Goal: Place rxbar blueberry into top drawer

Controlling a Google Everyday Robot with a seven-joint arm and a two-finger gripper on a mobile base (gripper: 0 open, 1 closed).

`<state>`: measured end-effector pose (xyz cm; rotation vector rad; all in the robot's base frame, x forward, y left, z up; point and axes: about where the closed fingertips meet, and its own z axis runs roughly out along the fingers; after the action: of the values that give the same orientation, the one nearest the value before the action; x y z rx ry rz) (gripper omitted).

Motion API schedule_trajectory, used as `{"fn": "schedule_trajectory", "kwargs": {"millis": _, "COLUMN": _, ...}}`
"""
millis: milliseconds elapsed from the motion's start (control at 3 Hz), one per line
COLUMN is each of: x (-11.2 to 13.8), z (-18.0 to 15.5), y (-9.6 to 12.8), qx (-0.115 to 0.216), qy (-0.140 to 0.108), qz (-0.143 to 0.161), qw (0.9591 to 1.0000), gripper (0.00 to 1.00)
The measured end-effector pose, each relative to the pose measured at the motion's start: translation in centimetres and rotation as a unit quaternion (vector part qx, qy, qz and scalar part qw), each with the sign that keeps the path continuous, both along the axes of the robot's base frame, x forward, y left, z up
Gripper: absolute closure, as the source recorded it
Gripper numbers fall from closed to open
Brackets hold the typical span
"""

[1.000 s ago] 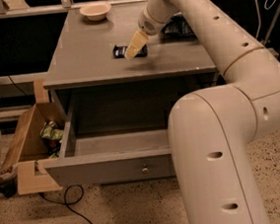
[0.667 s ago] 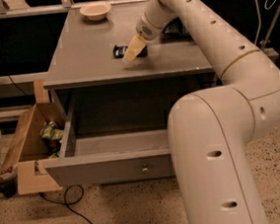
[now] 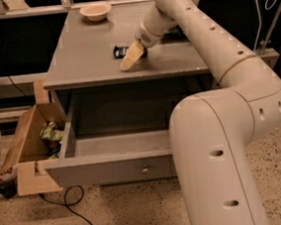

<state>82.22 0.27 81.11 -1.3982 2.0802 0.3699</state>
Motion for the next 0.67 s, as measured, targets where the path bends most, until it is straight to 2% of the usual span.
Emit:
{"fn": "schedule_trajectory", "kwargs": {"millis": 333, "x": -0.01, "z": 0.69, "y": -0.01, "qx": 0.0, "qy": 0.0, "qz": 0.0, "qw": 1.0, "gripper": 0.57}}
{"fn": "schedule_trajectory", "kwargs": {"millis": 667, "x": -0.01, "z": 1.29, "y": -0.02, "qx": 0.0, "qy": 0.0, "qz": 0.0, "qw": 1.0, "gripper": 0.8}}
